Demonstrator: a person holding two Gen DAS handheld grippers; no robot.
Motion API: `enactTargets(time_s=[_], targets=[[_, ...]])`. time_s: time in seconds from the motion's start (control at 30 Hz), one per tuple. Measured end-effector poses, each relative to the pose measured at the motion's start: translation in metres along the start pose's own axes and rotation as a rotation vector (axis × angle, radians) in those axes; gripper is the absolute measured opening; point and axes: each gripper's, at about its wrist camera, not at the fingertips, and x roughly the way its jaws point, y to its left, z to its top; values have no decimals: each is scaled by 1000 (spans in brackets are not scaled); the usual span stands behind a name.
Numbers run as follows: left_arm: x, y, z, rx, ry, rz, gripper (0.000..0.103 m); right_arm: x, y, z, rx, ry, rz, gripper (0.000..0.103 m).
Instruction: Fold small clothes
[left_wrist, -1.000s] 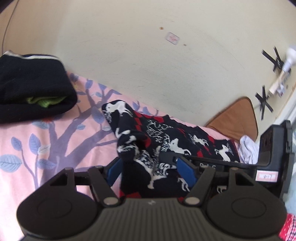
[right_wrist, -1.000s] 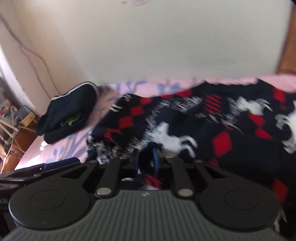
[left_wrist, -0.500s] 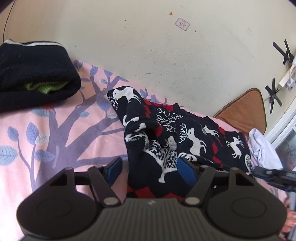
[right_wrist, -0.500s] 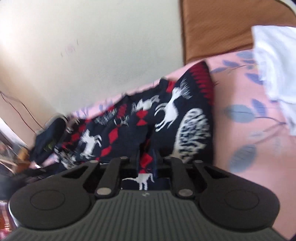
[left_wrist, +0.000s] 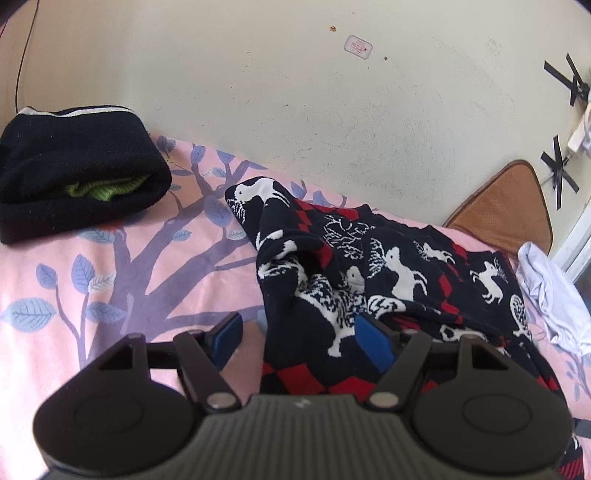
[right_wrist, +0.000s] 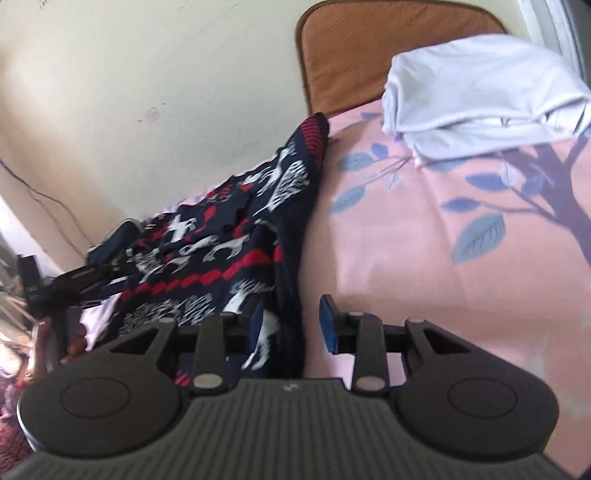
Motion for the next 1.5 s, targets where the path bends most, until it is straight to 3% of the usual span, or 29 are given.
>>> enactTargets(time_s=[0.1, 0.17, 0.2, 0.23, 0.27, 0.47, 0.53, 0.6, 0.67, 0.7, 0.73, 0.83, 0.93, 0.97, 1.0, 1.1, 1.2, 1.3, 1.43, 1.47, 1.5], targets=[[-12, -4, -10, 33, 16, 15, 71, -5, 9, -13, -31, 32, 29, 48], [-29, -6, -24, 54, 26, 5, 72, -11, 15, -25, -56, 35, 34, 49], [-41, -6, -33, 56, 30, -8, 72, -13, 18, -29, -75, 35, 29, 47], [-52, -7, -42, 60, 36, -23, 72, -15, 24, -35, -121, 42, -10, 25], [-63, -7, -50, 70, 43, -33, 71, -17, 28, -39, -165, 46, -53, 10], [-128, -8, -96, 202, 57, 73, 69, -36, 20, -30, -170, 22, -119, 11], [-150, -1, -102, 182, 65, 58, 70, -46, 20, -28, -158, 36, -91, 16], [-169, 7, -107, 149, 80, 20, 71, -61, 18, -29, -141, 66, -8, 18], [-179, 12, -110, 111, 111, -16, 70, -76, 22, -37, -138, 85, 32, 30], [-181, 14, -111, 88, 133, -38, 69, -81, 24, -42, -139, 100, 40, 41], [-182, 16, -114, 67, 156, -61, 68, -85, 27, -48, -138, 116, 44, 44], [-181, 14, -124, 32, 233, -120, 53, -86, 30, -67, -128, 179, 56, 44], [-185, 0, -138, 101, 239, -86, 39, -77, 35, -92, -149, 232, 67, 45], [-187, -2, -141, 122, 243, -72, 18, -79, 40, -100, -166, 194, 70, 45], [-186, -2, -142, 125, 260, -65, 10, -78, 43, -104, -172, 185, 81, 45], [-191, 7, -133, 66, 247, -96, 9, -71, 48, -104, -195, 200, 102, 10], [-202, 17, -108, -16, 159, -162, 9, -77, 42, -86, -154, 149, 158, 9], [-201, 23, -72, -72, 71, -234, 10, -87, 34, -48, -118, 20, 201, 9], [-163, 16, -14, -85, -21, -254, 10, -74, 26, 17, -88, -112, 186, 9], [-146, 15, 0, -110, -38, -245, 14, -59, 27, 37, -68, -137, 155, 9], [-126, 16, 14, -141, -57, -223, 26, -46, 30, 49, -49, -153, 124, 10]])
